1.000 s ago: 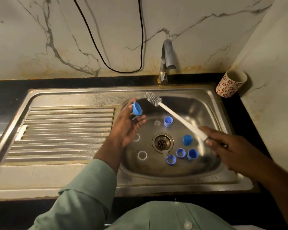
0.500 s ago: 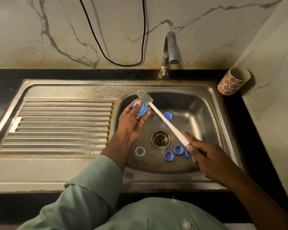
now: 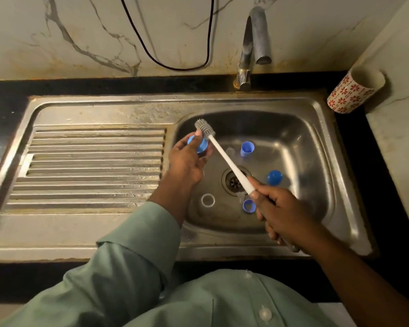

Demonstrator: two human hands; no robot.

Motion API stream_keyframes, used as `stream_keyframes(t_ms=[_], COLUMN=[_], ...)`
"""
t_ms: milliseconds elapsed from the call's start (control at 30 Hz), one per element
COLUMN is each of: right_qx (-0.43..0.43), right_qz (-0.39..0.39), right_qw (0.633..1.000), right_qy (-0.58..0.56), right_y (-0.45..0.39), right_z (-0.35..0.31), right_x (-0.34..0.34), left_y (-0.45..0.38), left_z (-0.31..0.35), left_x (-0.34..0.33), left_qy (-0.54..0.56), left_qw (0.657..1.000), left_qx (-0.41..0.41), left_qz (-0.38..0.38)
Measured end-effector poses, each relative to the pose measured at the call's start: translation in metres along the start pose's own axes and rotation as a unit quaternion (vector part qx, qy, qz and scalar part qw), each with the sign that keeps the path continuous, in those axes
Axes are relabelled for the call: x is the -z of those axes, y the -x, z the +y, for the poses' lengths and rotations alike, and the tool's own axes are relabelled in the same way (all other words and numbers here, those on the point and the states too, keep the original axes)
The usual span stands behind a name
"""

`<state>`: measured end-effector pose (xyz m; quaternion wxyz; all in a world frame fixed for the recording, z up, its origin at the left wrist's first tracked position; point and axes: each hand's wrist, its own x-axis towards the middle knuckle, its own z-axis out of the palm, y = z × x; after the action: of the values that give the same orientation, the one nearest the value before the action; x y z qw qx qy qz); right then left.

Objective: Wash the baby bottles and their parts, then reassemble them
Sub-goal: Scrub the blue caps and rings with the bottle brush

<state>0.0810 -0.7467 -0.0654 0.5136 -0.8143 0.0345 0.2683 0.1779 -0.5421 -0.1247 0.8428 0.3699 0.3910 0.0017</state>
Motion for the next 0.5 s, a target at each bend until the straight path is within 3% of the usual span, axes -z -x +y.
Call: stream_keyframes(t_ms=[100,233,367,500], right_qx=[-0.022,-0.045,-0.048,-0.059], right_qz=[-0.015,-0.006,-0.021,-0.002], right_qw=[1.0,0.999,0.999,0.998], right_qy=[0.0,0.003,-0.006,-0.028], right_y=[0.003,-0.009,-0.008,-0.018], right_z=[0.01,0.011,0.009,0.004], right_x=[-0.008,-0.013,-0.017,-0.021], left_y=[-0.014,-0.019,-0.031,-0.031], left_z=[0.004,-0.003,0.004,0.001], left_x=[0.008,0.0,-0.009,-0.016], left_qy=[0.007,0.0,0.059,-0.023], left_qw=[0.999,0.999,0.993,0.999], left_qx=[-0.003,0.011,-0.039,0.014], left_qz=[0.037,0.03,0.094,0.03])
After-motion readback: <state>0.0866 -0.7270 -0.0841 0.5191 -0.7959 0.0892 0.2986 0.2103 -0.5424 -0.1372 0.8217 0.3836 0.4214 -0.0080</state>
